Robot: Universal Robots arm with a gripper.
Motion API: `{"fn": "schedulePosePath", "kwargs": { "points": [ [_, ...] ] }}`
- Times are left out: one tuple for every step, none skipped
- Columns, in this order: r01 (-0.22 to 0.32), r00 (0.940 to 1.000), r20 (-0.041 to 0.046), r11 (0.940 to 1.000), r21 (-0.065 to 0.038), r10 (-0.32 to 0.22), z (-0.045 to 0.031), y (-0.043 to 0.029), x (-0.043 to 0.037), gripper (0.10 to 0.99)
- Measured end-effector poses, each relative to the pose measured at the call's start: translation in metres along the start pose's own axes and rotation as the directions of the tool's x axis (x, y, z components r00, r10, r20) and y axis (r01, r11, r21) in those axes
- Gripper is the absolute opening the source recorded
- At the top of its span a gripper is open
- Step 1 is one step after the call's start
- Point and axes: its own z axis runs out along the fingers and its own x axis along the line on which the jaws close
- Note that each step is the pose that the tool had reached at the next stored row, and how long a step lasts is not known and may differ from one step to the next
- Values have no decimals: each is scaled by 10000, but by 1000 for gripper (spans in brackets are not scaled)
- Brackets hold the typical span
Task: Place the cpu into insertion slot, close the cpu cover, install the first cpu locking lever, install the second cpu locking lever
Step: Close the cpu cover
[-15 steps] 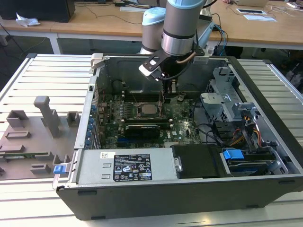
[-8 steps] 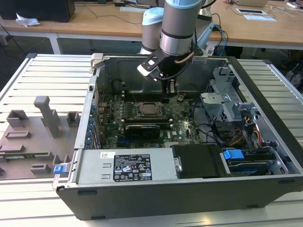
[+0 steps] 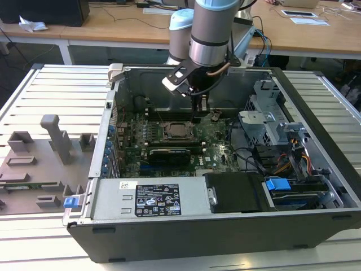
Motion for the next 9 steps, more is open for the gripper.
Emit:
{"fn": "schedulePosePath", "kwargs": {
  "points": [
    [0, 10000, 0, 10000, -1, 0, 0, -4, 0, 106],
    [0, 10000, 0, 10000, -1, 0, 0, -12, 0, 106],
    [0, 10000, -1, 10000, 0, 0, 1, -27, 1, 106],
    [-1, 10000, 0, 10000, -1, 1, 1, -41, 1, 106],
    [0, 10000, 0, 10000, 0, 0, 1, -54, 1, 106],
    [0, 10000, 0, 10000, 0, 0, 1, -61, 1, 106],
    [-1, 10000, -1, 10000, -1, 1, 1, -68, 1, 106],
    [1, 10000, -1, 10000, 0, -1, 3, -93, 1, 106],
    [0, 10000, -3, 10000, -1, 0, 7, -112, 2, 106]
  ]
}}
